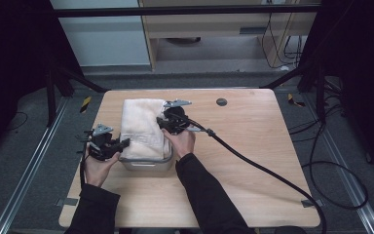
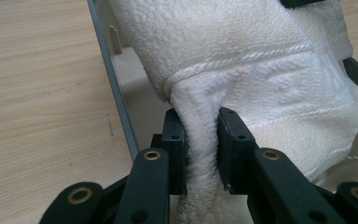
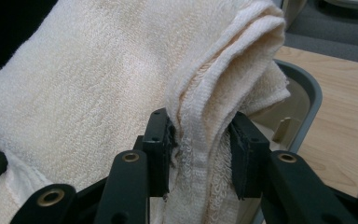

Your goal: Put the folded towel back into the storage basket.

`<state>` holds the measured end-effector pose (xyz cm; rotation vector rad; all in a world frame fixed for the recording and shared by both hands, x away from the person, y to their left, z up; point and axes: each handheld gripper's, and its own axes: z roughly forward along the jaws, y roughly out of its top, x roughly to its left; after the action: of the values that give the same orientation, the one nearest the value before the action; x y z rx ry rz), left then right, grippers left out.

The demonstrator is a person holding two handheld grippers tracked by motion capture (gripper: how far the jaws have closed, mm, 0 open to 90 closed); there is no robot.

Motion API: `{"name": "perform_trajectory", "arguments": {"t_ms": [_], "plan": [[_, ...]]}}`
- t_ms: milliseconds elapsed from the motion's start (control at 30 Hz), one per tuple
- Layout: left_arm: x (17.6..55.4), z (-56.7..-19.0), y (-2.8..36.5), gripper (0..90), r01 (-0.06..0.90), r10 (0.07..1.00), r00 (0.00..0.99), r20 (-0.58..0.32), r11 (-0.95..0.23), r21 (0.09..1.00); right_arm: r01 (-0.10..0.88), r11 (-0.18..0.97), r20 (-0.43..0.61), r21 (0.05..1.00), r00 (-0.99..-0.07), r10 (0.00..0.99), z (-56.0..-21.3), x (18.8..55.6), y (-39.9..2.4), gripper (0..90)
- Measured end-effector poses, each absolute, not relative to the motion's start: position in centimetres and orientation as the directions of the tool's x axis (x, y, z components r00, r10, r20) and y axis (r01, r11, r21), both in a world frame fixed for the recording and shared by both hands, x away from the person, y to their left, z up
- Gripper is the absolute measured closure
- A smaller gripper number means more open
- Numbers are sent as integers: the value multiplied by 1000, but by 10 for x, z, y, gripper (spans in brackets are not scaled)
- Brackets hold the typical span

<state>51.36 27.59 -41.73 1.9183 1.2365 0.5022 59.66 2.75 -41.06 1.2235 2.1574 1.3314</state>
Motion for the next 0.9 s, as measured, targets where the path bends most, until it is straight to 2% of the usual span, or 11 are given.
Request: {"name": "perform_trajectory", "arguments": {"t_ms": [467,700,900], "plan": [[518,-426,271,725,604,900,432,-64,-236,761,512,216,140,831,-570,810,-425,599,25,620],[519,-427,270,664,612,905,421,-58,-236,755,496,250,100,832,-576,811,-427,600,24,634],[518,-425,269,635,599,907,418,-48,-235,766,488,245,105,838,-584,805,-423,599,24,641]]}}
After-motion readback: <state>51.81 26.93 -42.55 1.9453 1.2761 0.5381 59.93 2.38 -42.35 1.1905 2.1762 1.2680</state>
